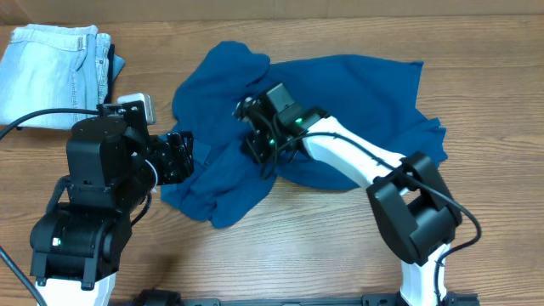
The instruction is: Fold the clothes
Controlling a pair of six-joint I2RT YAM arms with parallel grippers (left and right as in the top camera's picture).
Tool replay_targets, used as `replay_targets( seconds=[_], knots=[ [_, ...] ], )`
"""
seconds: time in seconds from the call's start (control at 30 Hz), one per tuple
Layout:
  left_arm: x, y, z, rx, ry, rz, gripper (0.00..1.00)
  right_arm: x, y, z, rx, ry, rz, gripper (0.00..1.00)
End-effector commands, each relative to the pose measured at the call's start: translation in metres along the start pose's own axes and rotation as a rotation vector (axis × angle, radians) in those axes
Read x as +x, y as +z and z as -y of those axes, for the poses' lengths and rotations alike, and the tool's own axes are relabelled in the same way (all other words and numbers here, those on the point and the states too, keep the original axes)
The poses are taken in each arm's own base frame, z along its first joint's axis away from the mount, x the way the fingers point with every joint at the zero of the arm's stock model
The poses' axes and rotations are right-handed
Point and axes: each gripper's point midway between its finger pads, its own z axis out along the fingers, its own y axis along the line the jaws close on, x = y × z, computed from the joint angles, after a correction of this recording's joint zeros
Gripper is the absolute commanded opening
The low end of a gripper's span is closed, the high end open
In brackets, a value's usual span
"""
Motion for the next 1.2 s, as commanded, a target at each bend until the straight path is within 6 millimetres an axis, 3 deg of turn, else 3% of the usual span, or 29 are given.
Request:
replay_targets(
  seconds=[0.0, 0.07, 0.17, 0.23, 0.37, 0.5, 0.7, 0.87, 0.97, 1.07, 1.17],
  knots=[
    [-0.004, -0.002, -0.002, -0.011, 0.021, 0.013, 0.64, -0.034, -0.043, -0.001, 0.015, 0.035, 0.121, 0.09],
    [-0.004, -0.002, -0.002, -0.011, 0.021, 0.013, 0.64, -0.028, -0.043, 0.006, 0.024, 0.059, 0.098, 0.13],
    [-0.004, -0.002, -0.002, -0.011, 0.021, 0.013, 0.64, -0.018, -0.04, 0.008, 0.027, 0.073, 0.064, 0.32],
    [-0.004, -0.002, -0.002, -0.011, 0.021, 0.013, 0.64, -0.015, -0.04, 0.008, 0.028, 0.077, 0.053, 0.51],
    [-0.001, -0.002, -0.005, -0.027, 0.044, 0.001, 0.66, -0.014, -0.046, 0.01, 0.036, 0.086, 0.051, 0.58],
    [0.016, 0.001, -0.019, -0.098, 0.042, -0.077, 0.64, -0.013, -0.064, 0.017, 0.052, 0.114, 0.055, 0.58],
    [0.073, 0.017, -0.036, -0.164, -0.035, -0.339, 0.59, -0.024, -0.114, 0.043, 0.103, 0.255, 0.139, 0.61],
    [0.136, 0.049, -0.048, -0.182, -0.183, -0.52, 0.61, -0.024, -0.181, 0.09, 0.158, 0.528, 0.251, 0.66],
    [0.177, 0.064, -0.051, -0.154, -0.239, -0.622, 0.63, -0.019, -0.216, 0.106, 0.145, 0.593, 0.301, 0.67],
    [0.215, 0.077, -0.056, -0.136, -0.27, -0.704, 0.67, -0.007, -0.237, 0.123, 0.162, 0.659, 0.316, 0.68],
    [0.237, 0.094, -0.058, -0.099, -0.289, -0.73, 0.69, 0.003, -0.243, 0.132, 0.177, 0.695, 0.306, 0.68]
  ],
)
